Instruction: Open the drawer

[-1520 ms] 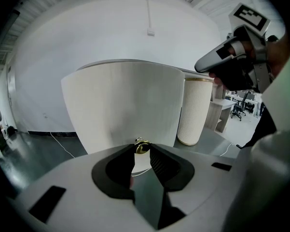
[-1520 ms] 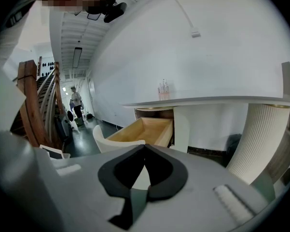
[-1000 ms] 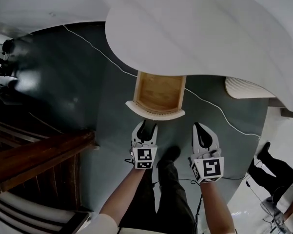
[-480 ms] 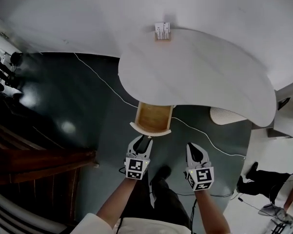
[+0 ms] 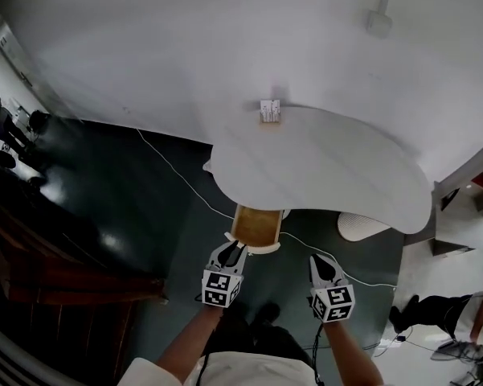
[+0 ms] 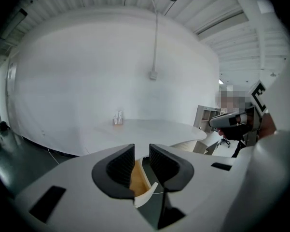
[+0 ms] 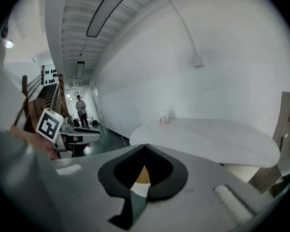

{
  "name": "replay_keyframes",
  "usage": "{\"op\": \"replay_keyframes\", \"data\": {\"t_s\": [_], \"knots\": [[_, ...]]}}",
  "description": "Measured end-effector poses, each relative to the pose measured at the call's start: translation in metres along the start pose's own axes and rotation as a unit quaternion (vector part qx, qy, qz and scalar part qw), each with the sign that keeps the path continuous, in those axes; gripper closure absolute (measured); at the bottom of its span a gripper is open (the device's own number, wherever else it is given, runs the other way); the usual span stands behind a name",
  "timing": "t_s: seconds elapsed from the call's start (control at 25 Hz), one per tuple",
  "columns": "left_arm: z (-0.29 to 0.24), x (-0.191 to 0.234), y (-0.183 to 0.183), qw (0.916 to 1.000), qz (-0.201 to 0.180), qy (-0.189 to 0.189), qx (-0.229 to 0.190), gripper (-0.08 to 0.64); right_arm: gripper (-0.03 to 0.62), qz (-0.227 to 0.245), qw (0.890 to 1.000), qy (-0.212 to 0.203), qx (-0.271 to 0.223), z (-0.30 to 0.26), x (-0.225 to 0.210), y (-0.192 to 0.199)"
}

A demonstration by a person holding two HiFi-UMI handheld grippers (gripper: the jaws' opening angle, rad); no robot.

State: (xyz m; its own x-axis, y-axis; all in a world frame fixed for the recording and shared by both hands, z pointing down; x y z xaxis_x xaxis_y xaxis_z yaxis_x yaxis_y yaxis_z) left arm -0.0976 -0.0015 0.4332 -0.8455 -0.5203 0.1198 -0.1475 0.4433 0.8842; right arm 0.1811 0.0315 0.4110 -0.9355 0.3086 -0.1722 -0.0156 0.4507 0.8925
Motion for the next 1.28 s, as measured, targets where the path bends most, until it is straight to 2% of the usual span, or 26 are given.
{"op": "replay_keyframes", "data": {"t_s": [0.28, 0.52, 0.72, 1.12, 1.28], "knots": [[0.053, 0.017, -0.059, 0.9994, -0.023, 0.010, -0.025, 0.487, 0.581, 0.021, 0.999, 0.005, -0.031, 0.011, 0.028, -0.056], [0.085, 0.038, -0.094, 0.9987, -0.030, 0.020, -0.036, 0.508, 0.582, 0.006, 0.997, 0.037, -0.060, 0.021, 0.042, -0.095], [0.105, 0.056, -0.117, 0.9979, -0.033, 0.018, -0.052, 0.521, 0.581, 0.014, 0.995, 0.060, -0.072, 0.029, 0.053, -0.119], [0.140, 0.082, -0.169, 0.9956, -0.010, 0.009, -0.093, 0.548, 0.581, 0.042, 0.992, 0.068, -0.093, 0.045, 0.068, -0.155], [0.150, 0.085, -0.183, 0.9942, -0.021, 0.013, -0.105, 0.549, 0.581, 0.049, 0.991, 0.063, -0.106, 0.052, 0.076, -0.169]]}}
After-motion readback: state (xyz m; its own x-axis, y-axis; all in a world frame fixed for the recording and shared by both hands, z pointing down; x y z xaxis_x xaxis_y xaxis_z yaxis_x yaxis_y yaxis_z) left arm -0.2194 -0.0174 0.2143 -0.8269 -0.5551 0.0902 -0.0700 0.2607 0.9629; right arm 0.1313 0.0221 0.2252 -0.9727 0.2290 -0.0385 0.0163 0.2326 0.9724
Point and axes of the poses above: the fingertips, and each gripper's own axes: z backward along the fingers, x to its left, y out of its underside, the point moved 8 cm from there along z, backward along the fingers, and after that the axes turned 6 degrees about y, right-handed, at the moved point
